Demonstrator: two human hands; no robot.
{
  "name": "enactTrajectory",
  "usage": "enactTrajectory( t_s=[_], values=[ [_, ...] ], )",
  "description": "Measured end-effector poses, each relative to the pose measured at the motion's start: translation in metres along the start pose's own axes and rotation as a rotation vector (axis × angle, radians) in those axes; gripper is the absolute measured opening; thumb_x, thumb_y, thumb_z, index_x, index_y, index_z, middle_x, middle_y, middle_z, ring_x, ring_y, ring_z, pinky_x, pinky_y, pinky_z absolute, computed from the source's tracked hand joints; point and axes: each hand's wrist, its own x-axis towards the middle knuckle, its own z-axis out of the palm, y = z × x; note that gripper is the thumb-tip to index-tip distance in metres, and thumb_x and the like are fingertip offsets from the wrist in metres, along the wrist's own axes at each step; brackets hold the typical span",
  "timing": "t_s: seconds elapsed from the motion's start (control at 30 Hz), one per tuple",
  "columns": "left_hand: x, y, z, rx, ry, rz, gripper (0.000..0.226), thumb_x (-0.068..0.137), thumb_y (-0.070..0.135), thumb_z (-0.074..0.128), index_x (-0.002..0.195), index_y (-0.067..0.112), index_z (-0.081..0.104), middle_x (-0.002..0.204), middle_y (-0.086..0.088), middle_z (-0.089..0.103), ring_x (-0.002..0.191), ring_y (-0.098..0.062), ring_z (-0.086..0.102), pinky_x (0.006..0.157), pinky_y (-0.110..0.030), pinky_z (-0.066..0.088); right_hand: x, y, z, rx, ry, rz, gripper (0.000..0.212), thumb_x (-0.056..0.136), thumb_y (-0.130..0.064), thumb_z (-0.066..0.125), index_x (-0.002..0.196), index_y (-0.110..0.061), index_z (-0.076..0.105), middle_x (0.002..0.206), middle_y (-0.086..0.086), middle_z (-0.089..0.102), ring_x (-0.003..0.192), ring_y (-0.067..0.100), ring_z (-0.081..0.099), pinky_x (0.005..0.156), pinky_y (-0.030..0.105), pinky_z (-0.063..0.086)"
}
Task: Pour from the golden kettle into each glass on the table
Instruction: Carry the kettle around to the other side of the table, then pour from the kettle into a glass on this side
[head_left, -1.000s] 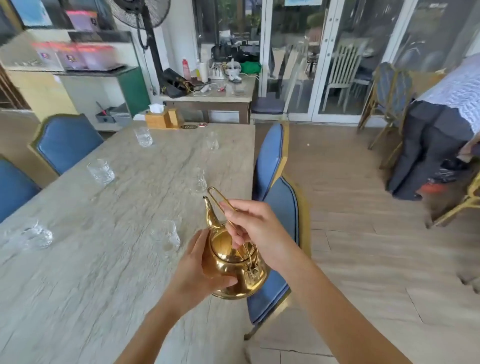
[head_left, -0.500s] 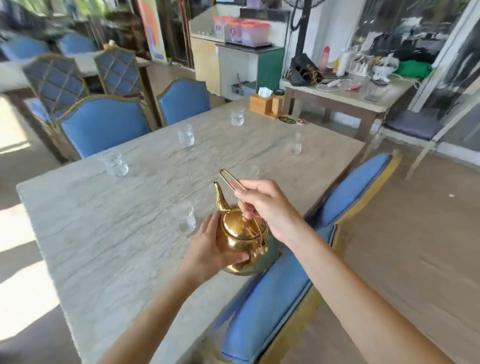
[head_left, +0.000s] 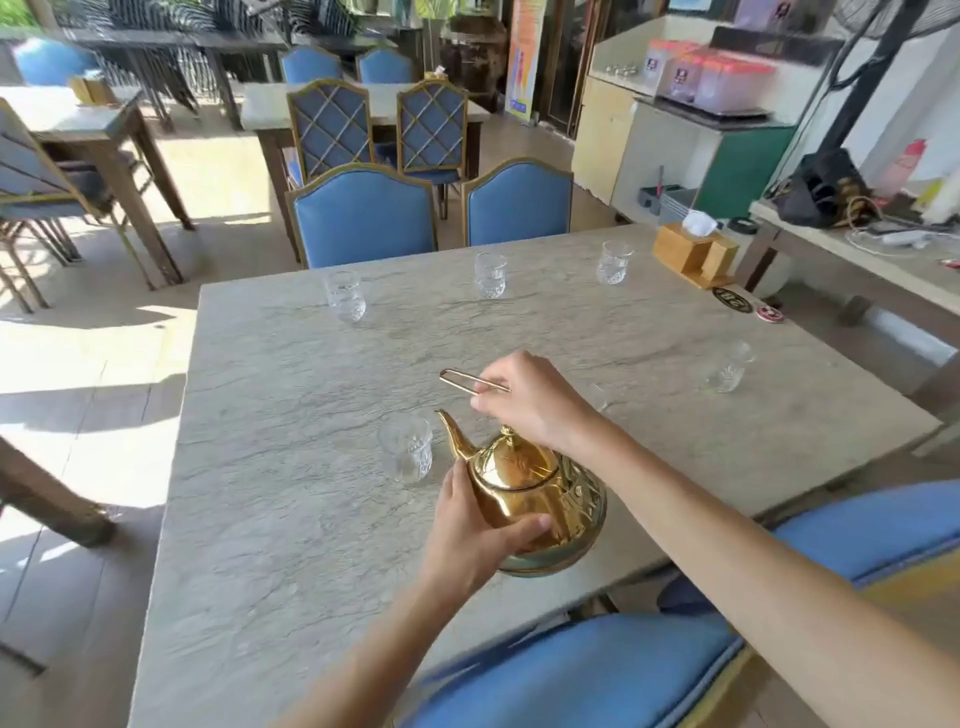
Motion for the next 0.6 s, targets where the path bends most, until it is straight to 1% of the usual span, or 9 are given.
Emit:
enactTrajectory(
  t_s=[0.07, 0.13, 0.2, 0.23, 0.33, 0.43, 0.53, 0.6],
  values=[
    [0.001, 0.008, 0.007, -0.042, 0.043, -0.036, 0.097, 0.050, 0.065, 0.084, 0.130, 0.025, 0.048, 0.125, 0.005, 0.059, 0.117, -0.015, 0.058, 0.104, -0.041, 0.052, 0.012, 0.000, -0.002, -0.119, -0.054, -0.044, 0.026, 0.090, -0.017, 0.060, 0.079, 0.007, 0.063, 0.057, 0.001, 0.047, 0.049, 0.015, 0.038, 0.046, 0.026, 0.029],
    [0.003, 0.014, 0.018, -0.075, 0.074, -0.081, 0.097, 0.050, 0.068, 0.082, 0.131, 0.026, 0.048, 0.125, 0.004, 0.059, 0.117, -0.016, 0.059, 0.104, -0.042, 0.052, 0.024, 0.000, -0.003, -0.224, -0.094, -0.091, 0.032, 0.092, -0.020, 0.058, 0.066, -0.002, 0.053, 0.056, 0.001, 0.043, 0.050, 0.019, 0.038, 0.050, 0.028, 0.030],
    [0.003, 0.021, 0.027, -0.140, 0.110, -0.129, 0.101, 0.048, 0.068, 0.081, 0.133, 0.025, 0.047, 0.127, 0.003, 0.059, 0.117, -0.015, 0.059, 0.104, -0.041, 0.052, 0.034, -0.004, -0.003, -0.311, -0.156, -0.147, 0.040, 0.093, -0.021, 0.058, 0.059, -0.010, 0.041, 0.055, 0.000, 0.039, 0.050, 0.020, 0.037, 0.051, 0.029, 0.030],
    [0.003, 0.026, 0.030, -0.182, 0.127, -0.146, 0.103, 0.048, 0.068, 0.081, 0.134, 0.025, 0.046, 0.128, 0.003, 0.059, 0.117, -0.015, 0.060, 0.104, -0.040, 0.053, 0.039, -0.007, -0.003, -0.349, -0.179, -0.175, 0.042, 0.093, -0.022, 0.058, 0.058, -0.012, 0.037, 0.055, 0.000, 0.039, 0.050, 0.020, 0.037, 0.050, 0.030, 0.030],
    [0.006, 0.039, 0.035, -0.302, 0.164, -0.199, 0.106, 0.045, 0.067, 0.084, 0.135, 0.025, 0.046, 0.127, 0.002, 0.065, 0.113, -0.014, 0.065, 0.102, -0.039, 0.054, 0.052, -0.016, -0.006, -0.432, -0.231, -0.246, 0.042, 0.094, -0.023, 0.058, 0.058, -0.013, 0.037, 0.058, 0.001, 0.040, 0.052, 0.019, 0.041, 0.049, 0.029, 0.030],
    [0.009, 0.054, 0.036, -0.381, 0.177, -0.226, 0.107, 0.044, 0.067, 0.084, 0.134, 0.023, 0.046, 0.125, 0.002, 0.067, 0.111, -0.015, 0.067, 0.101, -0.039, 0.055, 0.062, -0.024, -0.014, -0.501, -0.274, -0.288, 0.045, 0.095, -0.023, 0.057, 0.058, -0.014, 0.035, 0.059, 0.000, 0.038, 0.050, 0.016, 0.037, 0.046, 0.028, 0.028],
    [0.012, 0.064, 0.035, -0.410, 0.197, -0.241, 0.101, 0.047, 0.067, 0.082, 0.130, 0.019, 0.049, 0.120, 0.000, 0.069, 0.107, -0.015, 0.068, 0.096, -0.035, 0.057, 0.071, -0.032, -0.019, -0.569, -0.317, -0.325, 0.046, 0.097, -0.020, 0.055, 0.057, -0.014, 0.032, 0.058, 0.000, 0.034, 0.047, 0.014, 0.032, 0.045, 0.029, 0.027],
    [0.016, 0.068, 0.034, -0.435, 0.212, -0.254, 0.092, 0.056, 0.063, 0.083, 0.128, 0.017, 0.049, 0.119, -0.001, 0.069, 0.106, -0.015, 0.068, 0.091, -0.030, 0.056, 0.078, -0.038, -0.018, -0.597, -0.333, -0.332, 0.046, 0.097, -0.019, 0.054, 0.057, -0.015, 0.032, 0.058, 0.000, 0.033, 0.046, 0.014, 0.031, 0.044, 0.028, 0.026]
  ],
)
